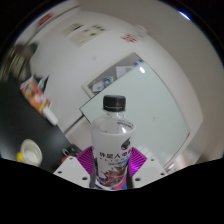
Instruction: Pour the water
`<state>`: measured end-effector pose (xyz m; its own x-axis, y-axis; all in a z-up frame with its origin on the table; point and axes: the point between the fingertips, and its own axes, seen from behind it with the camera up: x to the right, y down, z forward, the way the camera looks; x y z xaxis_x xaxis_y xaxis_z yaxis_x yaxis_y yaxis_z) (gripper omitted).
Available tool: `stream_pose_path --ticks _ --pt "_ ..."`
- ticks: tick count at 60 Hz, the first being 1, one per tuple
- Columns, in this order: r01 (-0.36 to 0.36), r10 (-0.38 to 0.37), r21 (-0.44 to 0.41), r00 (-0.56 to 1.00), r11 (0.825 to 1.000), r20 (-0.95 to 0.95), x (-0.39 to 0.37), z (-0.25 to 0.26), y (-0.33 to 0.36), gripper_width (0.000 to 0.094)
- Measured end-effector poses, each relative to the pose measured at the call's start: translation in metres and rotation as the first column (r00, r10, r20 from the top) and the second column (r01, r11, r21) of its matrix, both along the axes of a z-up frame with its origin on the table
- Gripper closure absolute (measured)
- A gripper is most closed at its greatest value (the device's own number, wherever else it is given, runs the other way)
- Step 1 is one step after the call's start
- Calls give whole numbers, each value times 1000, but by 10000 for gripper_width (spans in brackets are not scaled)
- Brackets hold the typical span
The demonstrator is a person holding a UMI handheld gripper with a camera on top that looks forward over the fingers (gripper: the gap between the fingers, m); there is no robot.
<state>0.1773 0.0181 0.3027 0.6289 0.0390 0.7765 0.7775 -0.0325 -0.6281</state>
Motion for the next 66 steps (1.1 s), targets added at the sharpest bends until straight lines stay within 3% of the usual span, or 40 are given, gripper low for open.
stream_pose_path --ticks 5,12,13,24,35,36,42,48,52,54,58,60,66 --pt "-16 -3 -62 952 998 -305 15 -9 -3 532" --pt "-35 -81 -183 804 982 -588 45 -63 -1 533" --pt "-11 -107 -190 795 982 -597 25 -81 -6 533" --pt "-44 -191 -318 719 947 -668 61 -183 0 534" --pt "-33 -244 -379 713 925 -658 78 -252 -6 530" --pt "-39 -218 -344 704 938 -676 78 -243 -4 526" --pt "-52 -173 -291 700 955 -693 79 -244 -9 515" --pt "-42 -174 -276 686 960 -706 80 -244 -10 442" --pt "-38 -189 -297 695 954 -694 80 -245 -9 379" --pt "-36 -214 -334 702 942 -679 80 -251 -11 311" --pt "-40 -264 -407 703 912 -660 79 -263 -18 63" --pt "-14 -298 -429 698 903 -651 85 -265 -22 107" --pt "23 -331 -442 699 897 -634 89 -256 -39 89"
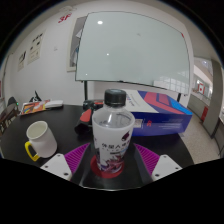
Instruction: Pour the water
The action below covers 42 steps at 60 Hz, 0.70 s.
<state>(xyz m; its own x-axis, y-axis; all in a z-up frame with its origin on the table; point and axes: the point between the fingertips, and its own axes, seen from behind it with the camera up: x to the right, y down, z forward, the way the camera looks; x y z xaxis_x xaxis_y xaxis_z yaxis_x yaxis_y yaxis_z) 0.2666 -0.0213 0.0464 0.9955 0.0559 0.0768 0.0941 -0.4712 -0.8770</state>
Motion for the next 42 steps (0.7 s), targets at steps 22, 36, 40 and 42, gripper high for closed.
stream_pose_path --ticks 22,36,40,42 --pt "77 -78 20 996 997 35 -25 85 -156 93" --pt "127 -128 30 991 991 47 -48 125 -258 91" --pt "134 -135 37 990 990 35 -53 134 -277 94" --pt "134 -135 38 990 990 30 -55 137 -286 94"
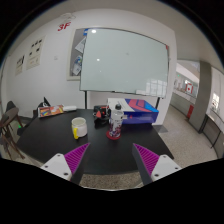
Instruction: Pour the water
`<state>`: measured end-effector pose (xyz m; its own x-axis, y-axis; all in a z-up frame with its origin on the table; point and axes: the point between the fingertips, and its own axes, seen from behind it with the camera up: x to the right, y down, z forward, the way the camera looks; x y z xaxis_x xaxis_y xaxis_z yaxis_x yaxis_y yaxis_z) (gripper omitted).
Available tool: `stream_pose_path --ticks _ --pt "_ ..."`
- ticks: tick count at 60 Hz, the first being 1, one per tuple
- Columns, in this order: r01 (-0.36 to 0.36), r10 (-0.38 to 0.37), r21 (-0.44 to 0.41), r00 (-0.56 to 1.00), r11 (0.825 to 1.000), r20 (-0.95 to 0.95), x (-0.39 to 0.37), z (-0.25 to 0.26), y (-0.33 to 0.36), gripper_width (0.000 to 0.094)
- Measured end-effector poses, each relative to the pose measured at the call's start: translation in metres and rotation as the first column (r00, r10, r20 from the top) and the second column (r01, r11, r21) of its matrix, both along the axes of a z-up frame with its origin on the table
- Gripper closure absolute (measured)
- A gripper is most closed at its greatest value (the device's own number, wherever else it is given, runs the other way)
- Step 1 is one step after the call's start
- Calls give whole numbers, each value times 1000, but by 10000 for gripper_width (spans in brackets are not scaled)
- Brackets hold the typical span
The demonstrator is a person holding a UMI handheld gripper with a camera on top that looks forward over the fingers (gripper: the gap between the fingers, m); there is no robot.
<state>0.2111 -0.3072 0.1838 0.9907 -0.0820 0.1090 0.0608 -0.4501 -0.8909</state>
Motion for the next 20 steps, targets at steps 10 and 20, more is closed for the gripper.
stream_pose_path --ticks 10,20 --pt "5 -5 -11 1000 1000 20 -2 5 -25 94" --pt "-3 3 -2 999 1000 42 -5 15 -36 92"
